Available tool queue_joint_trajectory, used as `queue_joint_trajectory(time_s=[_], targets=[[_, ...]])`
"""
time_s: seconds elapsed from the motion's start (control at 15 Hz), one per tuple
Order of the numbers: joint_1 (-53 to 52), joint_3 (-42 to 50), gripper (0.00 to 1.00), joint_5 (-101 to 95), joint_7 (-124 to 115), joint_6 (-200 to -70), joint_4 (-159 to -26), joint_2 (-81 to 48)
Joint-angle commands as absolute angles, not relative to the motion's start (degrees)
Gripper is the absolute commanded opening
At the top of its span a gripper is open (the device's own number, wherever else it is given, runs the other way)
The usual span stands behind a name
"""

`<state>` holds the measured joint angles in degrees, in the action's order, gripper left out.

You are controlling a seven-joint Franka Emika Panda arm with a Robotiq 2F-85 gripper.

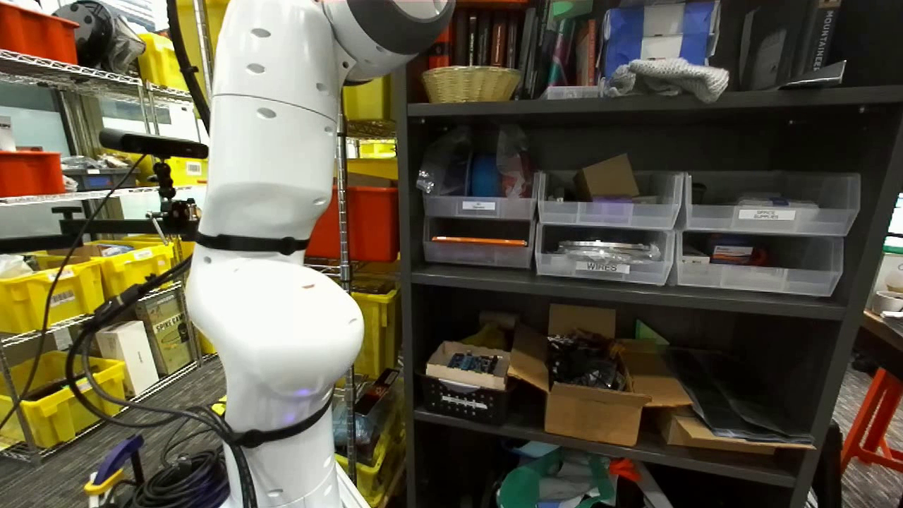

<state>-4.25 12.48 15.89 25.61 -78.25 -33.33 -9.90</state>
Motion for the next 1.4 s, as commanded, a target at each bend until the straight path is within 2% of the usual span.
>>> queue_joint_trajectory(time_s=[0.0,0.2,0.27,0.6,0.67,1.33], targets=[[-3.02,12.79,0.56,16.72,24.50,-76.67,-29.57,-11.61],[-2.59,12.68,0.56,16.90,24.23,-76.61,-29.04,-12.01],[2.05,7.62,0.56,16.40,23.44,-74.40,-23.72,-14.89],[5.79,2.25,0.56,15.77,21.54,-71.40,-17.04,-18.46],[3.80,4.43,0.56,16.07,22.43,-75.19,-25.23,-14.08],[3.72,3.99,0.56,16.28,22.20,-78.40,-25.41,-13.68]])
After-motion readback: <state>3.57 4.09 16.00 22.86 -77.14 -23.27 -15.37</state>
